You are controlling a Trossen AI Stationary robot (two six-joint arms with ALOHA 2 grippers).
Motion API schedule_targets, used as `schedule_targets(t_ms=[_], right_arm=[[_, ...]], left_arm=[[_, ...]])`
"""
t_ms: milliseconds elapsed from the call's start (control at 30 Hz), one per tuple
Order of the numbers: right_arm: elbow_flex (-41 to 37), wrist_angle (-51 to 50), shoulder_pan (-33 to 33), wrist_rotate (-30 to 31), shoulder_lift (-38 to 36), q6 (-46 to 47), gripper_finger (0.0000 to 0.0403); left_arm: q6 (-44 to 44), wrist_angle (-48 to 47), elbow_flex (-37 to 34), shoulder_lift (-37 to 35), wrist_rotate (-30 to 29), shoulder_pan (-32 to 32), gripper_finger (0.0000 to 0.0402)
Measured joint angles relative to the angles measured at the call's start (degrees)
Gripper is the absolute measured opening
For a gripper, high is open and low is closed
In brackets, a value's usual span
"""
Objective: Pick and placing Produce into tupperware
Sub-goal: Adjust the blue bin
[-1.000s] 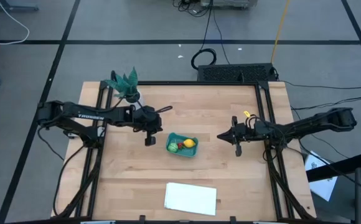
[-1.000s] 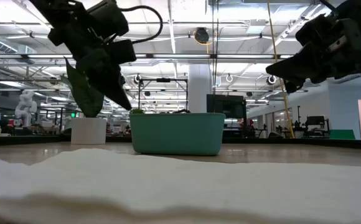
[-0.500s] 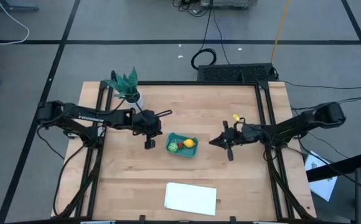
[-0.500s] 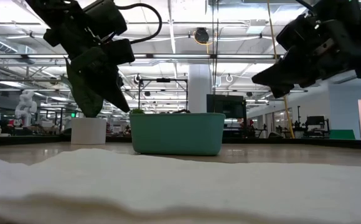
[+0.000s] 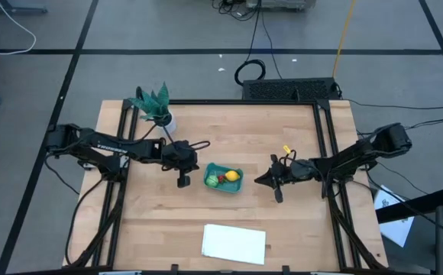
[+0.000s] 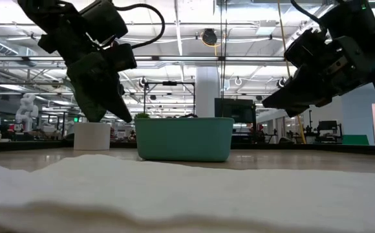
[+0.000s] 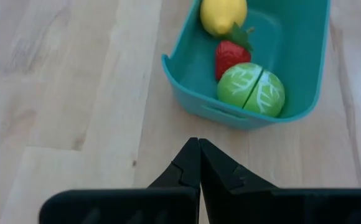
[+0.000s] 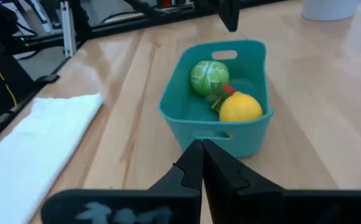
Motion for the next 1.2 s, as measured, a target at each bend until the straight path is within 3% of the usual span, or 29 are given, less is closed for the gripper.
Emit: schedule_targets(t_ms=[367,1200], right_arm=[[4.66,1.07,0.00,0.04,7.55,-0.24,0.0000],[4.61,-1.70,0.00,0.04,7.91,0.19,0.0000]], left_arm=[[-2.48,3.30,-1.35,0.00,-0.08,-0.52,0.0001],[-4.02,6.83,-1.49,3.42,-2.27,-3.20,0.0001]])
